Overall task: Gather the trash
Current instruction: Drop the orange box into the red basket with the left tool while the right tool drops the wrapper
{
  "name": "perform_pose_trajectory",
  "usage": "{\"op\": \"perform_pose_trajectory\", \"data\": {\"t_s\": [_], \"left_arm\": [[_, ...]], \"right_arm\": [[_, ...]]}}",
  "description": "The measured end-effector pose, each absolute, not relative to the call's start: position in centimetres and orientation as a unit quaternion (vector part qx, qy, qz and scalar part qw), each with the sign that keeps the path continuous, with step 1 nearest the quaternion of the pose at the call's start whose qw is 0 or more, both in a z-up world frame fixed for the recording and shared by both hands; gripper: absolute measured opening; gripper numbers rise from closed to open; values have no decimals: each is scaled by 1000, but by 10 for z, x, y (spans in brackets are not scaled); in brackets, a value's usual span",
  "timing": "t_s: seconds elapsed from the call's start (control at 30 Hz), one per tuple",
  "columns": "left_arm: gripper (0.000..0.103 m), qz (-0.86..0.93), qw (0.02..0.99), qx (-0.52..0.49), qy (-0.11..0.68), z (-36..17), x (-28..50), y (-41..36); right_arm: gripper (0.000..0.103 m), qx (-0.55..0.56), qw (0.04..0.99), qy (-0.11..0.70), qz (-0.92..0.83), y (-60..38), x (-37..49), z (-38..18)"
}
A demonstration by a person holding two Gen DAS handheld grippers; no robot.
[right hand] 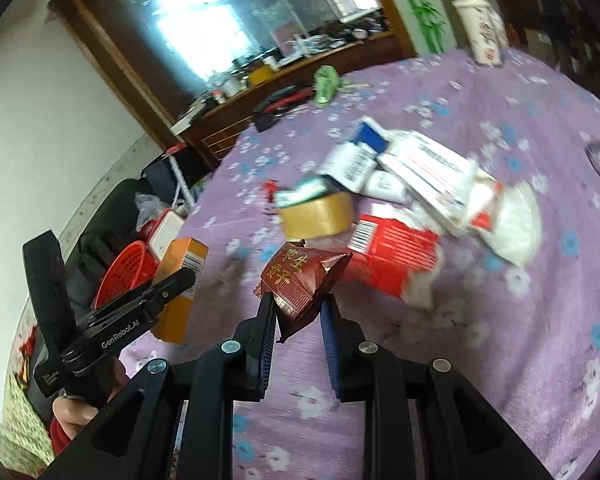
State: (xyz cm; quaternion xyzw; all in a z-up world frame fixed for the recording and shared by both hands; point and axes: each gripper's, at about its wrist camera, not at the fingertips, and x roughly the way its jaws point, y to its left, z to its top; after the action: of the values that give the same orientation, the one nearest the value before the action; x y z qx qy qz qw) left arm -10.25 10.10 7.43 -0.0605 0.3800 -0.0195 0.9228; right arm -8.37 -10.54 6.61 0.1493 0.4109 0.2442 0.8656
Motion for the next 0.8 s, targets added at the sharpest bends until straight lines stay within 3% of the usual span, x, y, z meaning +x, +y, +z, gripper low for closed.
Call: {"op": "perform_pose_trajectory", "data": {"t_s": [0.8], "left_arm": [[46,181,916,-119,338,101,-155,307]], "right_arm": [[24,11,812,412,414,140,-53,105]]}}
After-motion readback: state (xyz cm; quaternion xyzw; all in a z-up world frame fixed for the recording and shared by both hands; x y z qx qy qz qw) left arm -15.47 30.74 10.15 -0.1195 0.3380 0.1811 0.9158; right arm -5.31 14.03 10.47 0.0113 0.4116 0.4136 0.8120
